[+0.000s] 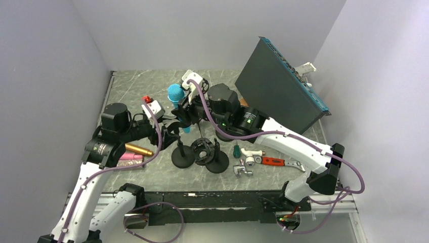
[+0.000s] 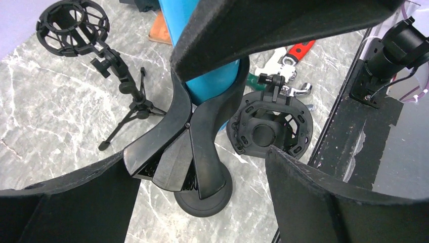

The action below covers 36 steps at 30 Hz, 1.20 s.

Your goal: Remove the microphone from the stand

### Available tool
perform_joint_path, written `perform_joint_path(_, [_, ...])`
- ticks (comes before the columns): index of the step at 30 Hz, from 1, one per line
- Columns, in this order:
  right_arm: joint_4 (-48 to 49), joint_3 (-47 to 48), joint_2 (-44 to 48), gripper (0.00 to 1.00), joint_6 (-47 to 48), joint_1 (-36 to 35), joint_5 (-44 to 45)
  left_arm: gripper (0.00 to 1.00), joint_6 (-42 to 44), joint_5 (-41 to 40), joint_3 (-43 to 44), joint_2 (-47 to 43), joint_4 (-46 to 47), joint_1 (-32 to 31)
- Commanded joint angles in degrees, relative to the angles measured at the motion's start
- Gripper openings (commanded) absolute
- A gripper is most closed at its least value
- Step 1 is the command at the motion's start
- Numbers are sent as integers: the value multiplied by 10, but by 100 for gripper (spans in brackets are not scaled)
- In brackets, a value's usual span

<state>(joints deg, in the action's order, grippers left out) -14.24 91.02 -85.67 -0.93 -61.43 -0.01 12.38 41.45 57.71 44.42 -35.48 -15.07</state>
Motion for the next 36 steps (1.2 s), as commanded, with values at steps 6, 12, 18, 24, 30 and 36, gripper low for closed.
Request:
perform_joint_path(6, [37, 28, 9, 0, 4, 2, 4, 65, 20, 35, 24, 20, -22, 17])
perform_joint_path(12, [30, 45, 6, 0, 4, 2, 3, 0, 30, 49, 31, 39, -39, 24])
perform_joint_path(18, [32, 85, 2, 0, 3, 2, -12, 0, 29, 55, 27, 44, -41, 24])
perform_joint_path(24, [-5, 204, -18, 0, 28, 2, -4, 0, 24, 62, 19, 44, -31, 24])
perform_joint_path(30, [13, 263, 27, 0, 45, 2, 21, 2, -1, 56, 17, 55, -20, 24])
perform_joint_path(36, [64, 120, 156, 0, 50, 2, 75, 57, -47, 30, 28, 49, -26, 25])
